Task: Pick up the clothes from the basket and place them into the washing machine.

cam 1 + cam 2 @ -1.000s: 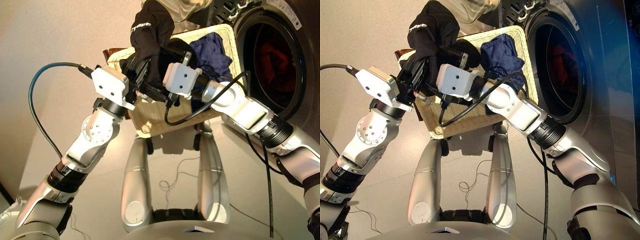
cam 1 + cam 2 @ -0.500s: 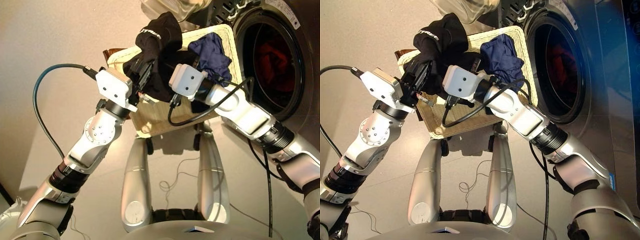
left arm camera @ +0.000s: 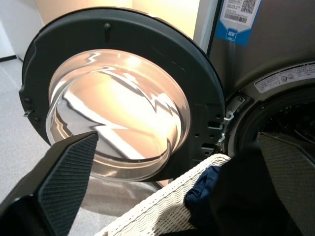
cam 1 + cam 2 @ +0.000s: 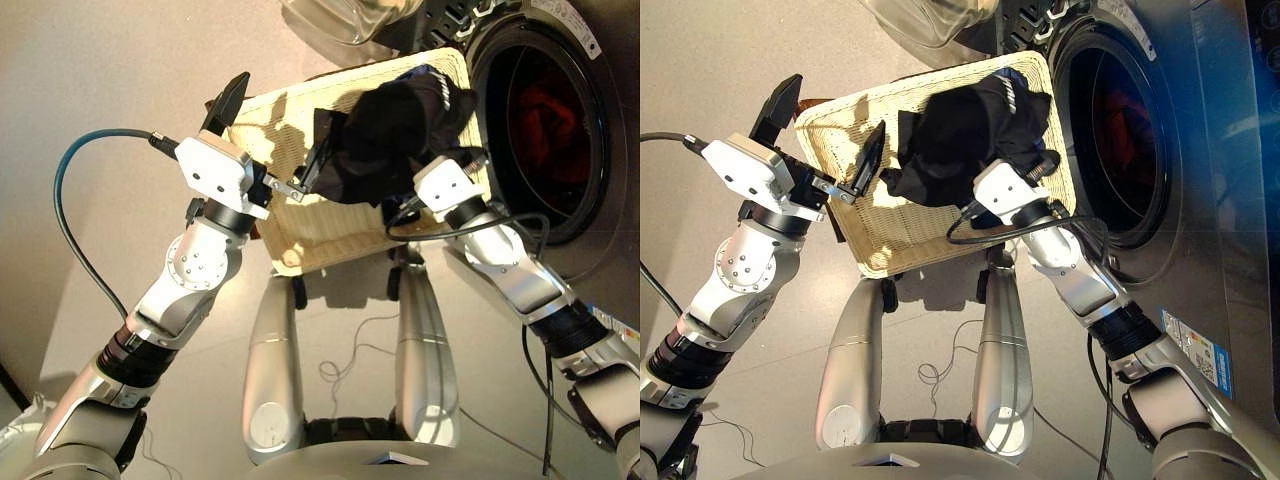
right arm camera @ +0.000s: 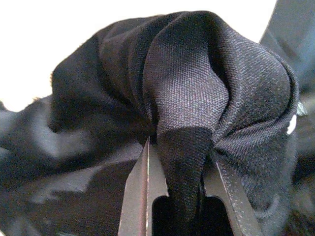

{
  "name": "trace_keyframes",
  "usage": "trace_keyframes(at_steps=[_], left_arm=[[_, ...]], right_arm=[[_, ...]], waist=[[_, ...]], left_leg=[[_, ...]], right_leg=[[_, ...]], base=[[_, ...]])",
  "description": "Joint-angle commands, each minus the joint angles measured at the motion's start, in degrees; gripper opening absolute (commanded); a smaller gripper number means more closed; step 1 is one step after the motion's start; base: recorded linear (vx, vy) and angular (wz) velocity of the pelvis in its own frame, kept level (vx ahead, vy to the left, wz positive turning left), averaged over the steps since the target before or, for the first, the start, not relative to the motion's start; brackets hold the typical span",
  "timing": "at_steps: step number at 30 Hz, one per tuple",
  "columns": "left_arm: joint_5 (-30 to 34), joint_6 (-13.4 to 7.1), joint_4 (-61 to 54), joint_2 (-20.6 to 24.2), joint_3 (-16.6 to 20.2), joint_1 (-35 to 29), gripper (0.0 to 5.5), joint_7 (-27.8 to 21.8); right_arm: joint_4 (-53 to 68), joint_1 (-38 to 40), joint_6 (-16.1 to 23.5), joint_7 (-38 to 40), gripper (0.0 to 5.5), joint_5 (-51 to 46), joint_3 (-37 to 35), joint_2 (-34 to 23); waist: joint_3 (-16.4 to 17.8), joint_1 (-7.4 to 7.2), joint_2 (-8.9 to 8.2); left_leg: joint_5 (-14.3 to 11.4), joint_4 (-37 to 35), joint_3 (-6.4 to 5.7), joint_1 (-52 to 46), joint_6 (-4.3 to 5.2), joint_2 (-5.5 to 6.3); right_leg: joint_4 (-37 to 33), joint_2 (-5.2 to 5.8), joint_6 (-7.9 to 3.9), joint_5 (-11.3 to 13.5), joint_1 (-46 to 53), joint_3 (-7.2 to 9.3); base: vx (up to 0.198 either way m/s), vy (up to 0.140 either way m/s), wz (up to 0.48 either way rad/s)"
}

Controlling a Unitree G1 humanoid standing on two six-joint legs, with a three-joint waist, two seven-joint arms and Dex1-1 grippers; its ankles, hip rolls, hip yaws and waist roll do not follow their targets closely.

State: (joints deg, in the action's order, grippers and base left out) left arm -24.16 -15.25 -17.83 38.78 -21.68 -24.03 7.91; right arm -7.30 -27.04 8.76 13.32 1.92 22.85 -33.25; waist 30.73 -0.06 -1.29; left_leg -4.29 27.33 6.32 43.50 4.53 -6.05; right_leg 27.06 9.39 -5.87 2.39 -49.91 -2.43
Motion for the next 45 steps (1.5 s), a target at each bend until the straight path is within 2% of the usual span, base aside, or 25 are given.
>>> trace_keyframes(at_steps=[1, 7, 10, 14, 17, 18, 19, 21, 25, 26, 27, 28, 35, 39, 41, 45], left_arm=[[0.0, -5.4, -9.1, 0.1, 0.4, 0.1, 5.5, 1.3], [-0.2, -5.5, -8.8, -0.3, -0.8, -1.0, 5.5, 2.1], [-0.3, -5.7, -8.8, -0.5, -1.0, -1.0, 5.5, 2.5], [-0.6, -5.8, -8.4, -1.0, -1.7, -1.4, 5.5, 3.4], [-0.9, -5.5, -8.2, -1.6, -2.2, -1.9, 5.5, 3.4], [-0.9, -5.5, -8.1, -2.0, -2.4, -1.9, 5.5, 3.4], [-0.9, -5.5, -7.9, -2.2, -2.7, -2.5, 5.5, 3.4], [-1.2, -5.6, -7.6, -2.6, -3.0, -3.0, 5.5, 3.4], [-2.0, -5.7, -7.3, -3.2, -3.5, -4.0, 5.5, 2.8], [-2.3, -5.7, -7.2, -3.2, -3.8, -3.9, 5.5, 2.6], [-2.2, -5.8, -7.2, -3.2, -3.9, -4.3, 5.5, 2.5], [-2.4, -5.8, -7.1, -2.8, -4.3, -4.4, 5.5, 2.2], [-4.5, -6.2, -7.6, -0.3, -5.7, -5.0, 5.5, 1.0], [-4.9, -6.2, -7.9, 1.3, -5.9, -5.0, 5.5, 0.7], [-4.9, -6.2, -8.1, 1.8, -5.9, -4.6, 5.5, 0.7], [-5.0, -6.1, -8.6, 2.5, -5.4, -4.2, 5.5, 0.6]], right_arm=[[3.4, -0.1, 5.0, 5.6, 0.0, 0.5, -3.0, 0.7], [-3.3, 1.7, 5.5, 12.3, 0.0, -1.2, -7.7, 3.9], [-7.5, 2.1, 5.7, 16.9, 0.0, -1.5, -10.2, 5.8], [-13.8, 0.3, 4.8, 24.5, 0.0, -2.2, -14.4, 7.8], [-18.7, -2.6, 4.3, 27.8, 0.0, -4.3, -17.7, 7.4], [-20.2, -3.6, 4.2, 29.2, 0.0, -5.4, -19.1, 6.8], [-23.0, -5.4, 4.1, 30.3, 0.0, -6.3, -20.3, 5.7], [-27.3, -7.8, 3.4, 32.0, 0.0, -7.0, -21.7, 3.5], [-36.5, -13.9, 1.5, 32.7, 0.0, -8.4, -22.0, -3.9], [-38.5, -15.0, 1.0, 32.3, 0.0, -8.6, -21.7, -5.9], [-40.7, -16.8, 0.7, 31.9, 0.0, -9.1, -21.1, -7.8], [-44.0, -18.2, -0.4, 31.2, 0.0, -8.9, -20.2, -10.8], [-59.3, -30.2, -2.2, 23.7, 0.0, -11.8, -10.7, -23.7], [-64.0, -35.8, -2.3, 20.4, 0.0, -13.4, -5.7, -27.5], [-64.8, -37.9, -2.4, 19.8, 0.0, -13.2, -3.5, -29.0], [-65.8, -41.0, -2.4, 19.1, 0.0, -14.6, -1.8, -31.6]], waist=[[-0.9, -1.54, 2.7], [-0.9, -1.69, 3.04], [-0.9, -1.58, 3.29], [-0.9, -1.31, 3.57], [-0.9, -1.01, 3.73], [-0.9, -0.89, 3.77], [-0.9, -0.76, 3.88], [-0.9, -0.42, 4.03], [-0.9, 0.27, 4.3], [-0.9, 0.41, 4.31], [-0.9, 0.56, 4.37], [-0.9, 0.9, 4.34], [-0.9, 2.02, 5.01], [-0.9, 2.26, 5.47], [-0.9, 2.19, 5.48], [-0.9, 2.11, 5.58]], left_leg=[[1.9, -1.2, -0.62, 0.3, 0.36, -0.37], [2.4, -1.3, -1.03, 0.7, 0.21, -0.01], [1.8, -1.1, -1.11, 0.5, 0.22, 0.07], [1.6, -0.7, -1.25, 0.7, 0.18, 0.26], [2.0, -0.9, -1.39, 1.3, 0.09, 0.46], [1.3, -0.6, -1.44, 1.0, 0.12, 0.49], [1.8, -0.8, -1.47, 1.5, 0.06, 0.6], [1.1, -0.3, -1.68, 1.5, 0.12, 0.65], [1.7, -0.1, -1.98, 2.8, 0.17, 0.89], [1.0, 0.5, -2.09, 2.8, 0.29, 0.91], [1.7, 0.3, -2.1, 3.5, 0.26, 0.98], [1.0, 0.6, -2.27, 3.4, 0.39, 1.01], [1.1, 1.6, -2.44, 5.9, 0.7, 1.09], [1.6, 2.5, -2.4, 8.0, 0.68, 1.01], [0.8, 3.2, -2.26, 8.6, 0.78, 0.94], [0.5, 4.5, -2.44, 10.6, 0.89, 1.01]], right_leg=[[-0.5, -0.01, -1.91, -2.9, 4.1, 0.73], [-0.8, 0.23, -2.09, -2.4, 3.8, 0.9], [-0.5, 0.28, -2.14, -3.0, 4.1, 0.93], [-0.1, 0.29, -2.07, -3.2, 4.0, 0.92], [-0.4, 0.33, -2.05, -2.8, 3.5, 0.98], [-0.1, 0.35, -2.08, -3.4, 3.8, 1.02], [-0.4, 0.41, -2.08, -2.9, 3.4, 0.97], [0.2, 0.51, -2.14, -3.5, 3.4, 1.04], [0.3, 0.58, -2.15, -2.9, 2.2, 1.16], [0.7, 0.55, -2.2, -3.5, 2.3, 1.13], [0.5, 0.63, -2.21, -2.9, 1.7, 1.16], [0.9, 0.58, -2.29, -3.5, 1.8, 1.18], [1.5, 0.81, -2.52, -3.1, -0.6, 1.21], [2.1, 0.91, -2.5, -2.7, -2.8, 1.15], [2.7, 0.89, -2.57, -3.2, -3.4, 1.1], [3.6, 0.8, -2.55, -3.4, -5.1, 0.87]], base=[[0.0, 0.0, 0.0], [0.0, 0.0, 0.0], [0.0, 0.0, 0.0], [0.0, 0.0, 0.0], [0.0, 0.0, 0.0], [0.0, 0.0, 0.0], [0.0, 0.0, 0.0], [0.0, 0.0, 0.0], [0.0, 0.0, 0.0], [0.0, 0.0, 0.0], [0.0, 0.0, 0.0], [0.0, 0.0, 0.0], [0.0, 0.0, 0.0], [0.0, 0.0, 0.0], [0.0, 0.0, 0.0], [0.0, 0.0, 0.0]])
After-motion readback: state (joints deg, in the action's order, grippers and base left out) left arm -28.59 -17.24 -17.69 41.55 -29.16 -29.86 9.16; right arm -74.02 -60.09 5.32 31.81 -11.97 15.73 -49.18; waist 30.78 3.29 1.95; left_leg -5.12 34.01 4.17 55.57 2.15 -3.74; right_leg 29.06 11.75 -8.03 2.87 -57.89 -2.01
